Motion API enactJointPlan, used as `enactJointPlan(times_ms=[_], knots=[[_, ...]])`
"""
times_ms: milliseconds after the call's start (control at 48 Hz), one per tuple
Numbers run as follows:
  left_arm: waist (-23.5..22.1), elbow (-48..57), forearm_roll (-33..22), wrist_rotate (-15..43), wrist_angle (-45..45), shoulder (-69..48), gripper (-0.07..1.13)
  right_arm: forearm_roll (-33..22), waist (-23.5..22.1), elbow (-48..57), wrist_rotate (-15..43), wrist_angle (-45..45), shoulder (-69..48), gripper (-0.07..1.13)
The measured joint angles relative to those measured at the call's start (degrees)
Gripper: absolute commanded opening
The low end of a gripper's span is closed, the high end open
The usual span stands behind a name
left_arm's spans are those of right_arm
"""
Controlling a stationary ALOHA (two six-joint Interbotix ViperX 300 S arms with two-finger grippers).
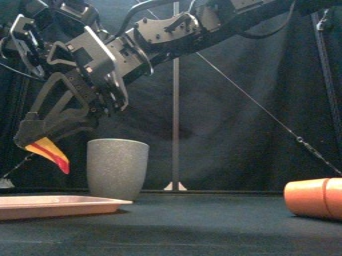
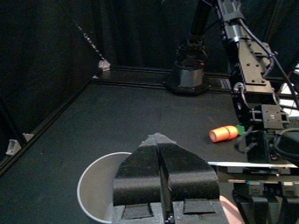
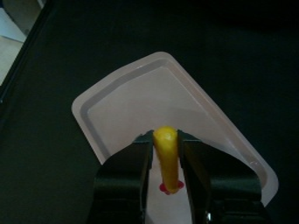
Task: Pick the shrimp then place it on the pink plate
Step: Drop shrimp on the pink plate and return to neutral
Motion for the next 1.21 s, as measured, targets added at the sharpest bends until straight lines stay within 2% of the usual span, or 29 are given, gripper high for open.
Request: enactJointPlan(times_ms=[354, 646, 938, 1208], knots=[[0.0, 0.2, -0.1, 0.0, 0.0, 0.0, 0.07, 0.1, 0.0, -0.4, -0.2, -0.4, -0.1, 0.70], [0.0, 0.4, -0.1, 0.0, 0.0, 0.0, 0.07, 0.0, 0.0, -0.7, -0.2, -1.1, -0.1, 0.85], [0.0, 0.4, -0.1, 0.0, 0.0, 0.0, 0.07, -0.1, 0.0, -0.6, -0.1, -1.1, -0.1, 0.86], [0.0, 0.6, -0.2, -0.3, 0.1, 0.0, 0.07, 1.2, -0.5, 6.1, 0.0, -3.3, -5.5, 0.86]])
